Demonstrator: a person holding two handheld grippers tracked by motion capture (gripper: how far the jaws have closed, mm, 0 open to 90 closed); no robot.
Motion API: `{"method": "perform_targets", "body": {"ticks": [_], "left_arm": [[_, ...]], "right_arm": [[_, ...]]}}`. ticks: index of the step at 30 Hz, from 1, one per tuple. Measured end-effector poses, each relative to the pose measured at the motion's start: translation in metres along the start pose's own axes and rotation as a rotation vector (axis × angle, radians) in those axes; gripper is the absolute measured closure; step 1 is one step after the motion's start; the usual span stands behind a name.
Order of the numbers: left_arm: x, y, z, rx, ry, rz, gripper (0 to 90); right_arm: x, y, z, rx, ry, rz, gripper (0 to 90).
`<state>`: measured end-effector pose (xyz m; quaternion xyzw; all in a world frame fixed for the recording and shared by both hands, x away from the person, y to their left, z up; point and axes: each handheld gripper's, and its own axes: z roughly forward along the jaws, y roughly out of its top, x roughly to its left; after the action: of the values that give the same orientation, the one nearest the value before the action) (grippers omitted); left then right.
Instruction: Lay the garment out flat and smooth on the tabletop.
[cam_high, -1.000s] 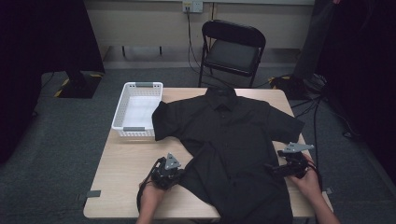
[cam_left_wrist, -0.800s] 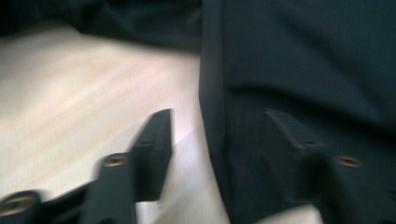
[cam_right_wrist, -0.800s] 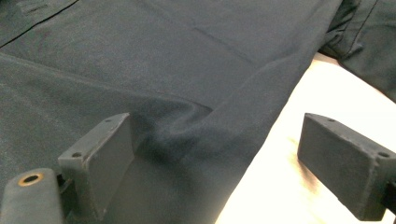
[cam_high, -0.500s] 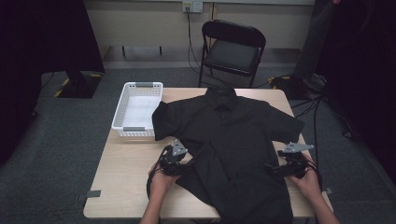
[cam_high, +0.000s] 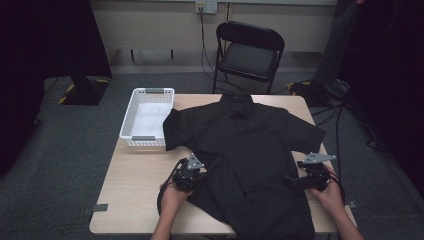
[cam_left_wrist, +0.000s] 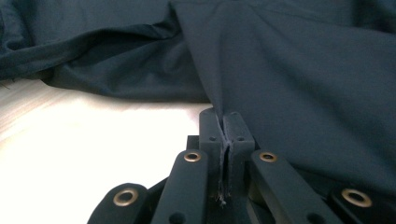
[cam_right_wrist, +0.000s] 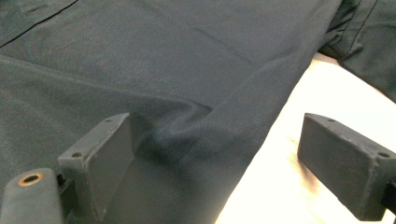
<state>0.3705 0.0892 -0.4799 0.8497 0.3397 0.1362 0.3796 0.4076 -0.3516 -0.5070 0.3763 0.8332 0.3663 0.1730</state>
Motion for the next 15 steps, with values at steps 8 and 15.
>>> {"method": "perform_targets", "body": {"ticks": [8,15], "left_arm": [[-0.004,-0.021,-0.02,-0.015,-0.022,-0.03,88.0],[-0.008,-0.038,-0.029,0.007,-0.027,-0.028,87.7]], "right_arm": [[0.0,0.0,0.0,0.0,-0.001,0.001,9.6],[0.0,0.0,0.0,0.0,-0.002,0.002,9.7]]}}
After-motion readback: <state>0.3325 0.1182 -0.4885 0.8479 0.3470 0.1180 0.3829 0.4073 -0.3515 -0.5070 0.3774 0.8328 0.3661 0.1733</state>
